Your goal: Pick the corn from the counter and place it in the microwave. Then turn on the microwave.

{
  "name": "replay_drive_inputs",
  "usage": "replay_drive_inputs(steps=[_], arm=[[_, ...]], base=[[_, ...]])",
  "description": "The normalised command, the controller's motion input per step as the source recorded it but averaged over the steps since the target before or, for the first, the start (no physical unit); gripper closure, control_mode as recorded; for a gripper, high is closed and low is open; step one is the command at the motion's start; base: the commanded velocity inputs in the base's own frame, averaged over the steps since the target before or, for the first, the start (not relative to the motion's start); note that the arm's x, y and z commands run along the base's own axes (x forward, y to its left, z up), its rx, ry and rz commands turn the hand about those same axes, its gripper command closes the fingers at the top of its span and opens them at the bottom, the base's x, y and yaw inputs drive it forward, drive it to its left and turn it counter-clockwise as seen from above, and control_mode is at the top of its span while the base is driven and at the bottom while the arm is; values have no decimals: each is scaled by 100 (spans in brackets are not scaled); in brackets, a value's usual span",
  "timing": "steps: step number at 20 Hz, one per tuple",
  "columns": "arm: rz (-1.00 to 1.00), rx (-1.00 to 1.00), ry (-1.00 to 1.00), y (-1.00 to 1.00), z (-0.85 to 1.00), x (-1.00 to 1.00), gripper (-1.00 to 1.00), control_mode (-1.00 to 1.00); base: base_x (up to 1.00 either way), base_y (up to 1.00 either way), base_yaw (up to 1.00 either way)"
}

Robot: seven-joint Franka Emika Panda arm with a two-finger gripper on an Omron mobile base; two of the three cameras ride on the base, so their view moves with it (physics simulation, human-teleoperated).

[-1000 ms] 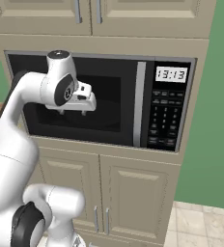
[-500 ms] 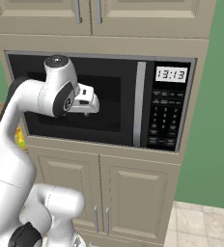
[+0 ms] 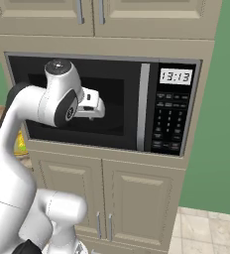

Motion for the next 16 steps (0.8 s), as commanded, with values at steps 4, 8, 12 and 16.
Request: replay_drive_inputs(steps=[4,8,12,16], arm=[[-1,3,0,-20,18,0,-100,-100],[-2,3,0,-13,16,0,-100,-100],[-5,1,0,-6,4,0,-100,-100],[-6,0,-5,-13,0,2,-100,-100]], base=[[0,0,0],[0,0,0],[0,0,0],[0,0,0]])
